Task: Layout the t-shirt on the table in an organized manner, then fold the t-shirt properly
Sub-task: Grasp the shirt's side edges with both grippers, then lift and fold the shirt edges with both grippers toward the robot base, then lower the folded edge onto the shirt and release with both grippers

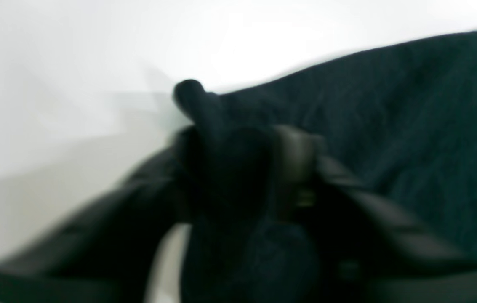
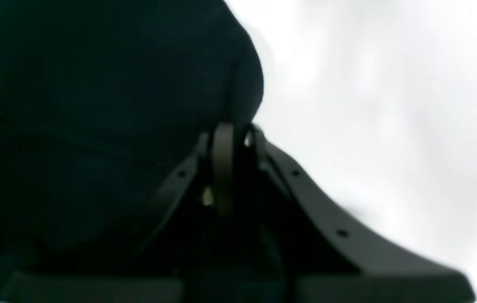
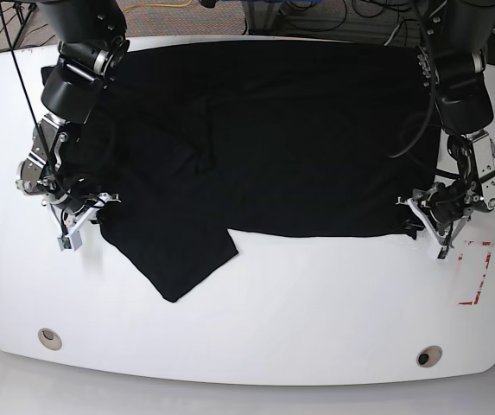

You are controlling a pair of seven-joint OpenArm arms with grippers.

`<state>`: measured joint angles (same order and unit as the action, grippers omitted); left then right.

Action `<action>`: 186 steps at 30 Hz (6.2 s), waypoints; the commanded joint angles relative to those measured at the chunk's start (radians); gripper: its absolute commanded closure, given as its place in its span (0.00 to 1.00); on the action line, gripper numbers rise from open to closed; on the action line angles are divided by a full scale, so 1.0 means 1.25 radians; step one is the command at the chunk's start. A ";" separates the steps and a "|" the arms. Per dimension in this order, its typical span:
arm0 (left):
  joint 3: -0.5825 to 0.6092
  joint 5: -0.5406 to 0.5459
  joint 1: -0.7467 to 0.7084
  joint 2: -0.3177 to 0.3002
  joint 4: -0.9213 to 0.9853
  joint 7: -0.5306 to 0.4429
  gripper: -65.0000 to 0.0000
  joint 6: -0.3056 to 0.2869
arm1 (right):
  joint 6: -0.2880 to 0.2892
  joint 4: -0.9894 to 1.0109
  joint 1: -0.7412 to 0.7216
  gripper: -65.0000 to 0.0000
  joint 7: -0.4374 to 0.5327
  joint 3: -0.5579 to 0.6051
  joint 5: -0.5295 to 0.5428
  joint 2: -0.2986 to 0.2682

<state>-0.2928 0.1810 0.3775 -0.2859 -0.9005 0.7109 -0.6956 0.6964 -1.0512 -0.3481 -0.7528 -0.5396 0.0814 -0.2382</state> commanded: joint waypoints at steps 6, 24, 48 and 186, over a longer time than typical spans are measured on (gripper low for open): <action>0.000 0.001 0.014 -0.010 -0.011 0.008 1.00 -0.002 | 0.001 -0.016 -0.022 0.92 0.015 -0.001 0.005 -0.014; -0.001 0.003 -0.029 -0.004 -0.202 0.015 1.00 -0.002 | 0.001 -0.016 -0.023 1.00 0.019 -0.001 0.002 -0.014; -0.006 0.004 -0.187 0.008 -0.552 0.015 1.00 -0.002 | 0.001 -0.410 0.053 1.00 -0.163 -0.001 0.010 -0.014; -0.093 -0.013 -0.452 0.080 -0.558 0.177 0.70 -0.002 | 0.001 -0.332 0.396 0.75 -0.108 -0.061 0.156 0.006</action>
<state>-0.4335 0.1963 -0.2035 -0.1833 -1.6123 0.8970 -0.7036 0.7235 -1.5013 0.1581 -0.8585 -0.6090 0.3622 -0.2043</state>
